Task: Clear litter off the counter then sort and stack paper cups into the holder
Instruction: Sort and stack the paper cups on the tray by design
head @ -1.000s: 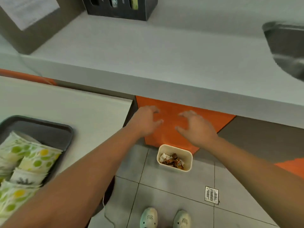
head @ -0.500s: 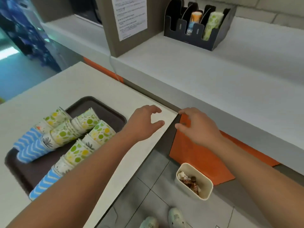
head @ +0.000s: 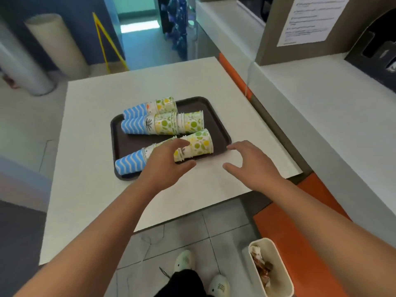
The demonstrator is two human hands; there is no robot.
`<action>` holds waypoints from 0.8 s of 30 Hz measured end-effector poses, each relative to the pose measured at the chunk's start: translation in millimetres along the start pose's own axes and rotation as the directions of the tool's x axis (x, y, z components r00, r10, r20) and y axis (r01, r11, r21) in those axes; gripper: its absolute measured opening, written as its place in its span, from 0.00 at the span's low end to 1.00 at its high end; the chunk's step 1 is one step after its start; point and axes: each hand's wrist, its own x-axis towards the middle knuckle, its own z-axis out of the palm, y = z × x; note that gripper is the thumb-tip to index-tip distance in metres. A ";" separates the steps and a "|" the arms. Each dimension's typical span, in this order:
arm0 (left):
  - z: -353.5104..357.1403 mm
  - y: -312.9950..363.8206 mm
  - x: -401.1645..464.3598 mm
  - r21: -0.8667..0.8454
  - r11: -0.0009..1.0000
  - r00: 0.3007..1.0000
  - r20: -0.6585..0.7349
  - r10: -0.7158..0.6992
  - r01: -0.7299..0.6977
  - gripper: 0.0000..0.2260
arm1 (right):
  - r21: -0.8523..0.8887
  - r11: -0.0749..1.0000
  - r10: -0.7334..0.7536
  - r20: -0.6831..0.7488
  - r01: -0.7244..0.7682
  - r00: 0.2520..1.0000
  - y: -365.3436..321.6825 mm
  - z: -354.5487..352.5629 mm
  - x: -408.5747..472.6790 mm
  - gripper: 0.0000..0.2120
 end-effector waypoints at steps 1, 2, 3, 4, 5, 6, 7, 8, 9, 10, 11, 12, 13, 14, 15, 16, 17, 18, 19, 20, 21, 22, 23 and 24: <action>-5.8 -8.4 -2.9 0.012 1.000 1.000 -0.016 -0.017 0.017 0.23 | 0.000 1.000 -0.021 0.016 0.021 1.000 -5.6 6.0 6.8 0.25; -11.8 -16.6 -4.9 0.022 0.999 0.999 -0.033 -0.034 0.035 0.23 | -0.011 0.999 -0.044 0.030 0.044 0.999 -11.3 11.5 14.3 0.26; -17.9 -24.7 -6.1 0.031 0.998 0.997 -0.052 -0.051 0.053 0.24 | -0.030 0.997 -0.069 0.043 0.070 0.997 -16.8 16.5 22.6 0.26; -23.6 -33.7 -6.3 0.035 0.997 0.995 -0.067 -0.069 0.071 0.25 | -0.049 0.994 -0.092 0.054 0.095 0.994 -22.4 21.5 31.5 0.27; -29.0 -42.8 -5.5 0.034 0.996 0.993 -0.078 -0.084 0.087 0.26 | -0.063 0.992 -0.109 0.063 0.113 0.992 -27.5 26.3 40.6 0.27; -33.9 -52.3 -4.2 0.032 0.994 0.991 -0.085 -0.101 0.104 0.28 | -0.072 0.989 -0.121 0.071 0.127 0.990 -31.9 31.5 50.0 0.28; -38.3 -62.4 -2.7 0.035 0.991 0.989 -0.085 -0.122 0.126 0.29 | -0.083 0.987 -0.130 0.083 0.137 0.988 -35.6 36.9 59.2 0.29; -42.2 -73.0 -1.3 0.042 0.988 0.986 -0.076 -0.148 0.152 0.31 | -0.101 0.984 -0.137 0.097 0.147 0.986 -38.6 42.1 68.6 0.30; -45.6 -83.5 0.7 0.055 0.982 0.983 -0.057 -0.177 0.180 0.33 | -0.125 0.980 -0.144 0.112 0.158 0.983 -40.4 47.0 78.1 0.31; -48.4 -93.9 3.4 0.069 0.976 0.979 -0.031 -0.203 0.205 0.36 | -0.155 0.972 -0.157 0.125 0.176 0.980 -41.8 51.3 87.6 0.32; -51.0 -103.8 6.7 0.083 0.971 0.974 -0.001 -0.227 0.226 0.39 | -0.187 0.962 -0.174 0.137 0.198 0.975 -42.6 55.4 97.0 0.32; -53.1 -113.0 10.4 0.099 0.964 0.968 0.029 -0.249 0.245 0.41 | -0.220 0.951 -0.188 0.147 0.218 0.971 -42.9 59.1 105.7 0.32; -54.6 -121.5 14.0 0.117 0.958 0.961 0.061 -0.270 0.262 0.43 | -0.256 0.938 -0.195 0.160 0.232 0.968 -43.2 62.3 113.5 0.32; -55.1 -129.3 17.2 0.140 0.951 0.953 0.093 -0.289 0.275 0.44 | -0.296 0.924 -0.196 0.175 0.242 0.965 -43.5 65.1 120.0 0.32; -54.7 -136.9 20.1 0.164 0.944 0.943 0.127 -0.307 0.285 0.45 | -0.334 0.909 -0.194 0.192 0.250 0.962 -43.6 67.7 125.2 0.33; -53.6 -143.7 22.6 0.190 0.937 0.933 0.158 -0.323 0.292 0.45 | -0.366 0.895 -0.190 0.209 0.257 0.959 -43.4 70.5 129.4 0.33; -52.1 -149.8 25.1 0.218 0.931 0.924 0.184 -0.335 0.294 0.45 | -0.393 0.881 -0.189 0.222 0.265 0.957 -42.9 73.4 132.8 0.34; -50.4 -155.3 27.2 0.246 0.924 0.916 0.202 -0.346 0.294 0.44 | -0.417 0.867 -0.189 0.231 0.273 0.954 -42.1 76.2 135.6 0.34; -48.4 -160.3 29.2 0.272 0.917 0.913 0.208 -0.351 0.291 0.41 | -0.439 0.854 -0.190 0.238 0.280 0.952 -41.4 78.4 137.7 0.34; -46.1 -165.0 31.2 0.293 0.913 0.915 0.204 -0.349 0.283 0.37 | -0.456 0.843 -0.190 0.244 0.286 0.951 -40.5 80.4 139.6 0.34; -44.2 -169.5 33.1 0.309 0.911 0.918 0.196 -0.343 0.275 0.32 | -0.469 0.834 -0.190 0.248 0.290 0.950 -39.5 82.3 141.3 0.33; -42.6 -173.3 34.6 0.323 0.908 0.921 0.191 -0.339 0.267 0.28 | -0.481 0.825 -0.194 0.249 0.295 0.949 -38.7 84.0 142.7 0.32; -41.2 -176.4 35.5 0.335 0.906 0.924 0.190 -0.332 0.257 0.26 | -0.495 0.816 -0.199 0.246 0.299 0.949 -37.6 85.6 144.2 0.31; -39.7 -179.4 36.4 0.342 0.908 0.929 0.188 -0.318 0.242 0.26 | -0.507 0.806 -0.208 0.240 0.305 0.948 -36.9 86.7 145.7 0.31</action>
